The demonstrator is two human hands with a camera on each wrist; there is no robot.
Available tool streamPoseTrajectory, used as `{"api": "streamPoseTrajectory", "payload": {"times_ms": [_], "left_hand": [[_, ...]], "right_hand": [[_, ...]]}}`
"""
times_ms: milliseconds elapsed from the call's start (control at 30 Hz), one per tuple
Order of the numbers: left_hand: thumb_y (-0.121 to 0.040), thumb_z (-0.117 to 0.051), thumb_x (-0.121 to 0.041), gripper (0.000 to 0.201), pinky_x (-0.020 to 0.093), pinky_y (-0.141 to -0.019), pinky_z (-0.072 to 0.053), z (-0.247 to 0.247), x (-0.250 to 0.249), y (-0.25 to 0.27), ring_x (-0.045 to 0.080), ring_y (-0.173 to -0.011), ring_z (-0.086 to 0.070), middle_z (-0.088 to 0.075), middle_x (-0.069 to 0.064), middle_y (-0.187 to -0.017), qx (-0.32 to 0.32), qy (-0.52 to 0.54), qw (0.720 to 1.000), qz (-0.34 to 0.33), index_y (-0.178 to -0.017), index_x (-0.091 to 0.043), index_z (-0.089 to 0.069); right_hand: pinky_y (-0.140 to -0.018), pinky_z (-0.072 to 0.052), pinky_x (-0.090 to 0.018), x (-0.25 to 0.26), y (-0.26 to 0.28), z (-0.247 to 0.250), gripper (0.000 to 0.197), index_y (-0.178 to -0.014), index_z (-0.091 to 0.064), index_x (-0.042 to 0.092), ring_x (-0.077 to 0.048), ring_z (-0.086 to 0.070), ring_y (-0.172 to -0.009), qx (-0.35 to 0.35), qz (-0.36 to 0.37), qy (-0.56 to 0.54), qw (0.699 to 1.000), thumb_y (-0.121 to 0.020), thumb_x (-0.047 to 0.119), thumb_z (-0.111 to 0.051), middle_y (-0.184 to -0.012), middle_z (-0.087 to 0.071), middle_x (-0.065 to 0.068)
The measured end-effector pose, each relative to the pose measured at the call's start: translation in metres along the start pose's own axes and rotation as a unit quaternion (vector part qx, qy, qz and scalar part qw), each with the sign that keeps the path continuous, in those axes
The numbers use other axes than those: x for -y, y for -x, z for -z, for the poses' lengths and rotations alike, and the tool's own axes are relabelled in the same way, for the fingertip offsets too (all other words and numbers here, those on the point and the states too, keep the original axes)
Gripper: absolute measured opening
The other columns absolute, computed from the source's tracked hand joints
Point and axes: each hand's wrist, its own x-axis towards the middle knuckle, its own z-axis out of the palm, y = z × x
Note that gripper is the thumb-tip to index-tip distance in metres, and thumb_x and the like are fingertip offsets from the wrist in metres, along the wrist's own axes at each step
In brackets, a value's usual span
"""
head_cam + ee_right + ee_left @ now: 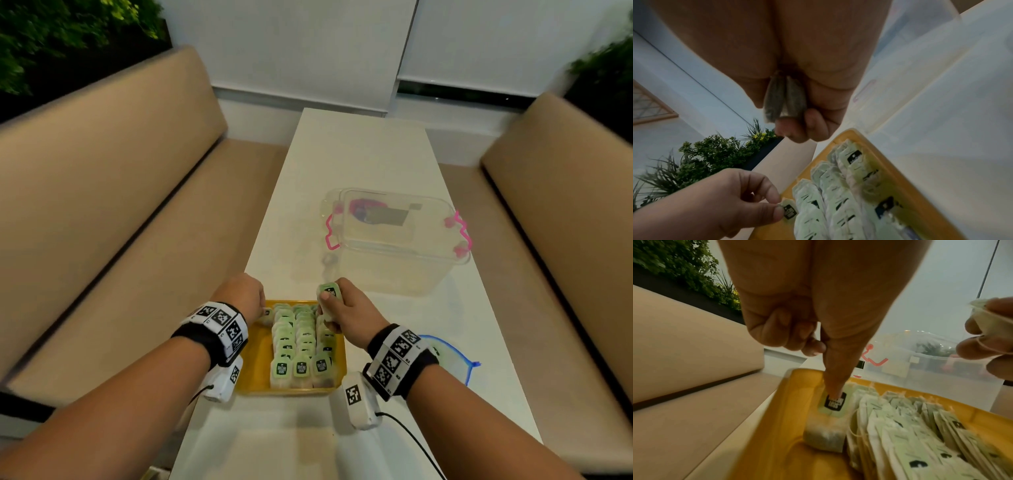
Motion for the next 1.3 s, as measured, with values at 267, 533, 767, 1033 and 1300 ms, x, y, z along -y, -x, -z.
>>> {"api": "streamPoseTrajectory", "payload": {"times_ms": [267, 533, 767, 1033, 1300], "left_hand": [[-0.087, -0.068, -0.043, 0.017, 0.028, -0.065, -0.044, 0.009, 0.005, 0.003, 0.012, -0.075, -0.055, -0.059, -0.008, -0.085, -0.034, 0.097, 0.994, -0.045, -0.086, -0.027, -0.061], [-0.081, -0.077, -0.039, 0.019, 0.014, -0.059, -0.036, 0.025, -0.019, 0.034, 0.0, -0.061, -0.048, -0.061, -0.019, -0.077, -0.027, 0.225, 0.958, -0.177, -0.093, -0.028, -0.067], [-0.088, -0.07, -0.033, 0.008, 0.012, -0.053, -0.03, 0.035, -0.01, 0.046, -0.002, -0.056, -0.045, -0.055, -0.018, -0.069, -0.063, 0.2, 0.964, -0.161, -0.088, -0.025, -0.068], [-0.088, -0.069, -0.033, 0.007, 0.016, -0.067, -0.044, 0.053, -0.004, 0.056, 0.001, -0.076, -0.058, -0.069, -0.014, -0.089, -0.047, 0.105, 0.975, -0.188, -0.092, -0.027, -0.072], [-0.087, -0.07, -0.032, 0.005, 0.019, -0.07, -0.044, 0.056, -0.003, 0.061, 0.004, -0.081, -0.059, -0.067, -0.014, -0.087, -0.077, 0.113, 0.971, -0.194, -0.089, -0.028, -0.071]], "right_hand": [[-0.047, -0.036, -0.025, -0.002, 0.007, -0.016, 0.021, -0.1, -0.044, 0.009, -0.016, -0.043, -0.049, 0.014, -0.011, -0.078, 0.997, -0.104, 0.029, -0.043, -0.077, -0.062, -0.007], [-0.05, -0.039, -0.027, 0.016, 0.008, -0.031, 0.02, -0.094, -0.052, 0.014, -0.02, -0.047, -0.049, 0.003, 0.017, -0.125, 0.992, -0.105, 0.026, -0.04, -0.068, -0.055, -0.004], [-0.071, -0.06, -0.044, 0.01, 0.002, -0.03, 0.022, -0.102, -0.059, 0.008, -0.03, -0.07, -0.084, -0.112, 0.021, -0.101, 0.988, -0.103, 0.022, -0.043, -0.098, -0.072, -0.012], [-0.06, -0.043, -0.031, 0.013, 0.007, -0.034, 0.025, -0.098, -0.061, 0.022, -0.017, -0.047, -0.062, -0.064, 0.044, 0.011, 0.997, -0.088, 0.003, -0.05, -0.077, -0.056, -0.003], [-0.064, -0.045, -0.026, 0.007, 0.003, -0.05, 0.005, -0.09, -0.068, 0.022, -0.005, -0.053, -0.062, -0.034, 0.069, 0.128, 0.989, -0.086, 0.025, -0.067, -0.07, -0.061, 0.011]]}}
